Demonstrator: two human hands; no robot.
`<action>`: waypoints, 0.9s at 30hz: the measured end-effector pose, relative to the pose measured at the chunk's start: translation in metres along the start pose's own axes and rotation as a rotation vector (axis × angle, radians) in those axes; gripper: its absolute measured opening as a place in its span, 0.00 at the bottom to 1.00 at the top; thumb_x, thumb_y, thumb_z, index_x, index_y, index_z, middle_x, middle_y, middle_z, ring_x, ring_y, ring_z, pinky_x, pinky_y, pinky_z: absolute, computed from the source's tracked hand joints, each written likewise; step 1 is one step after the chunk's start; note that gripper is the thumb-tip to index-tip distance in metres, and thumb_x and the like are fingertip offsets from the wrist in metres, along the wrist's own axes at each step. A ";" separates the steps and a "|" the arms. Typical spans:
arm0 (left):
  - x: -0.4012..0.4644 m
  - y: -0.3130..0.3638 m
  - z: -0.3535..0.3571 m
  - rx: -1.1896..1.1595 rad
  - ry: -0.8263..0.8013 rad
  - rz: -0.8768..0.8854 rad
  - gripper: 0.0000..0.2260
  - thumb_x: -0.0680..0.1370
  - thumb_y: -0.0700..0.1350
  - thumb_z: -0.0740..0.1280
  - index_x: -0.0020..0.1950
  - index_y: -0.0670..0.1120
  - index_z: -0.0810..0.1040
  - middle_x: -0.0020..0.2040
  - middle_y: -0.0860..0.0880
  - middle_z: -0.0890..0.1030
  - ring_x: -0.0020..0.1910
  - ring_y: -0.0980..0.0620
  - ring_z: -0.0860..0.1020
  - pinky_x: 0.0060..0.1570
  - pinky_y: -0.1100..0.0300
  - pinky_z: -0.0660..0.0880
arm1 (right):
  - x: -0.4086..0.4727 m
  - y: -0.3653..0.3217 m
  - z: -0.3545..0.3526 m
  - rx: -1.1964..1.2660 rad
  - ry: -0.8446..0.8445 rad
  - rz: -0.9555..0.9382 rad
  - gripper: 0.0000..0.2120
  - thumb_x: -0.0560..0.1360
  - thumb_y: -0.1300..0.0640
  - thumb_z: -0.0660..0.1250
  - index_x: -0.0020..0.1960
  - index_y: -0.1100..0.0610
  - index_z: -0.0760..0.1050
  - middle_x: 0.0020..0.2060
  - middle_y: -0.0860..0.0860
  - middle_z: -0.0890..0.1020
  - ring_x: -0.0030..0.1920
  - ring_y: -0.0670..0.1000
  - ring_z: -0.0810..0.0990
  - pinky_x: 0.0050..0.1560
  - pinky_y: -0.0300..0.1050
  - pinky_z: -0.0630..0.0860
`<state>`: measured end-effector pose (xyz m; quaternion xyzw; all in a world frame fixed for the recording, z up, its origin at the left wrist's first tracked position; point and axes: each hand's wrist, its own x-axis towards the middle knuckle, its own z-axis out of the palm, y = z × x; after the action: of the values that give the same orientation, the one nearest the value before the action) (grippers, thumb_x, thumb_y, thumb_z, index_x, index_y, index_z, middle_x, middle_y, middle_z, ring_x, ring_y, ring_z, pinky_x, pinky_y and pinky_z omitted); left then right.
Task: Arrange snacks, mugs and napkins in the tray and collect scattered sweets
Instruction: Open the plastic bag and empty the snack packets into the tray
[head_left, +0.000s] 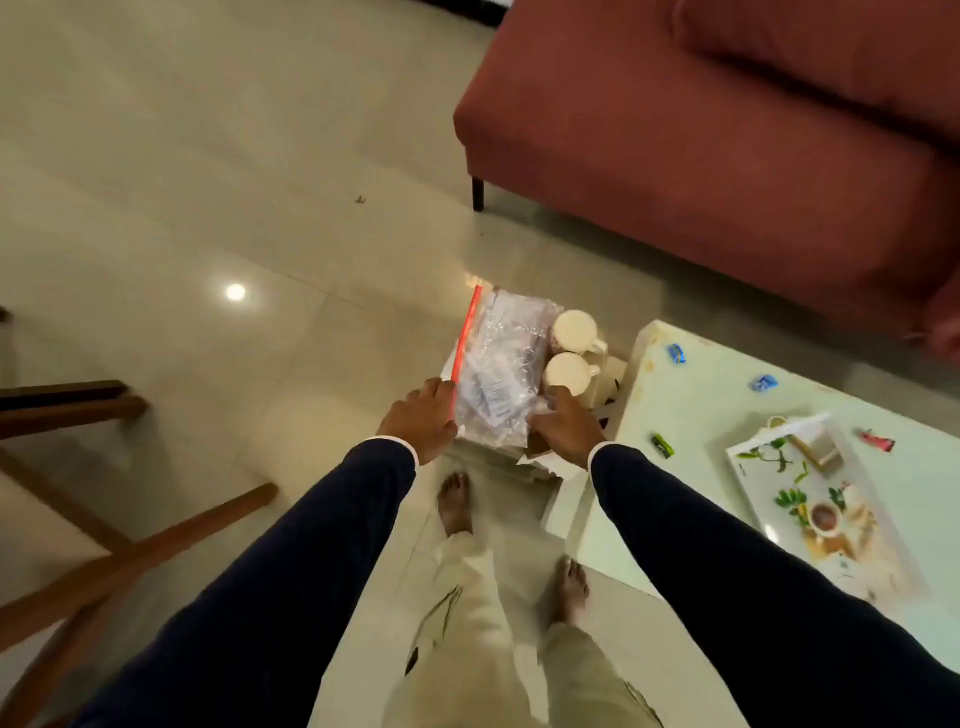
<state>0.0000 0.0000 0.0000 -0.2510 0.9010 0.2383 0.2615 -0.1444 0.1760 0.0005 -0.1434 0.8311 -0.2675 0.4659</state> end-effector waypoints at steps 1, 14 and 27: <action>0.015 -0.009 0.000 0.025 -0.026 0.022 0.25 0.81 0.46 0.63 0.76 0.44 0.62 0.74 0.44 0.67 0.65 0.38 0.75 0.60 0.42 0.75 | 0.014 -0.001 0.009 0.018 0.031 0.020 0.28 0.77 0.56 0.69 0.74 0.58 0.64 0.70 0.55 0.73 0.69 0.58 0.71 0.64 0.43 0.66; 0.129 -0.054 0.047 -0.924 -0.126 -0.138 0.27 0.80 0.39 0.65 0.79 0.47 0.61 0.67 0.51 0.72 0.63 0.47 0.76 0.44 0.70 0.75 | 0.096 0.020 0.075 0.589 0.191 0.555 0.40 0.71 0.55 0.74 0.76 0.56 0.56 0.70 0.61 0.71 0.67 0.63 0.73 0.68 0.61 0.72; 0.120 -0.079 0.030 -0.789 -0.006 -0.234 0.20 0.80 0.39 0.66 0.72 0.41 0.72 0.62 0.40 0.75 0.53 0.43 0.79 0.53 0.51 0.80 | 0.101 -0.042 0.083 0.757 0.114 0.366 0.23 0.75 0.62 0.74 0.68 0.65 0.73 0.63 0.59 0.81 0.62 0.60 0.80 0.67 0.56 0.75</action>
<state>-0.0322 -0.0830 -0.1170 -0.4321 0.7052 0.5348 0.1733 -0.1267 0.0669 -0.0806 0.2026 0.7107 -0.4742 0.4786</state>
